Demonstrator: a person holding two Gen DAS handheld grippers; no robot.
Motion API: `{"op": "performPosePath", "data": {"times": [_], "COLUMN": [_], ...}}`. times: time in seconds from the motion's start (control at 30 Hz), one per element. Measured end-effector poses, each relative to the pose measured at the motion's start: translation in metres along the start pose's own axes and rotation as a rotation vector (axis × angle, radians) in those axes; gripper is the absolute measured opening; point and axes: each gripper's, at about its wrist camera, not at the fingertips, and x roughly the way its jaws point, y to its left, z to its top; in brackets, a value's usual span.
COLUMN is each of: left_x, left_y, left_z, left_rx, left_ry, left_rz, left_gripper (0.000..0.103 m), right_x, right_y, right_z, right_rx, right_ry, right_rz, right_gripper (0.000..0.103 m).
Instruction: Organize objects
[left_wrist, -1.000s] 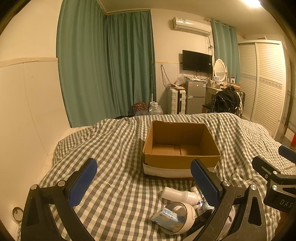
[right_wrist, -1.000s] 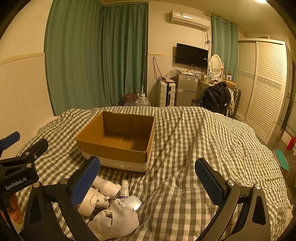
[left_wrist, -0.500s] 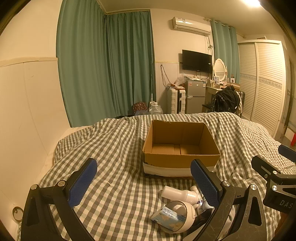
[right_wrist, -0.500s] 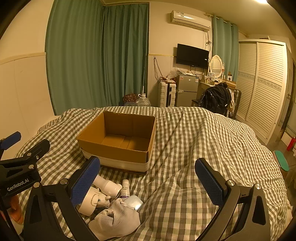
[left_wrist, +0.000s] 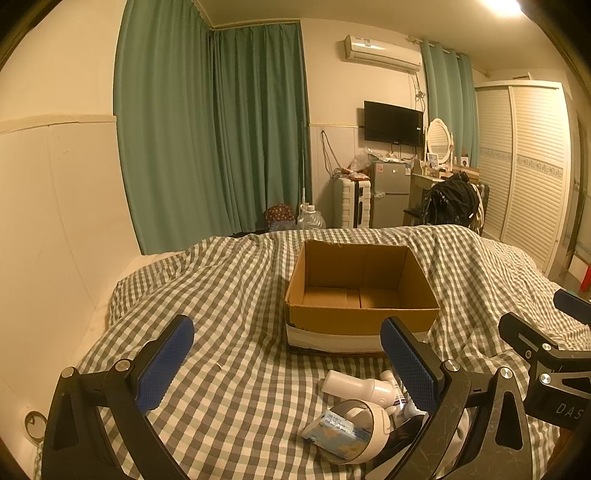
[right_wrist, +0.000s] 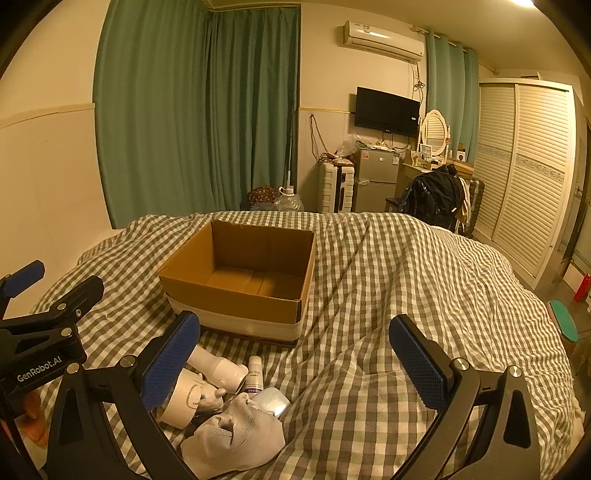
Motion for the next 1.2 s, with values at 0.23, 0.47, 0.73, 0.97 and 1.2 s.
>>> {"op": "performPosePath", "data": {"times": [0.23,0.47,0.73,0.97,1.2], "left_x": [-0.002,-0.003,0.002,0.019,0.037], "left_y": [0.000,0.000,0.001,0.001,-0.007], "left_z": [0.000,-0.004,-0.010,-0.033,-0.059], "left_rx": [0.009,0.025,0.045,0.065,0.120], "left_ry": [0.001,0.011,0.040,0.113,0.181], "left_rz": [-0.016,-0.052,-0.084,-0.072,-0.071], "left_gripper": [0.103,0.103,0.103,0.103,0.103], "right_x": [-0.005,-0.010,-0.011,0.008,0.038], "right_y": [0.000,0.004,0.008,0.007,0.012], "right_z": [0.001,0.001,0.001,-0.019,-0.050], "right_rx": [0.002,0.000,-0.012,0.002,0.000], "right_ry": [-0.006,-0.007,0.005,0.102,0.256], "right_rz": [0.002,-0.014,-0.007,0.013,0.034], "right_gripper": [0.103,0.103,0.103,0.102,0.097]}}
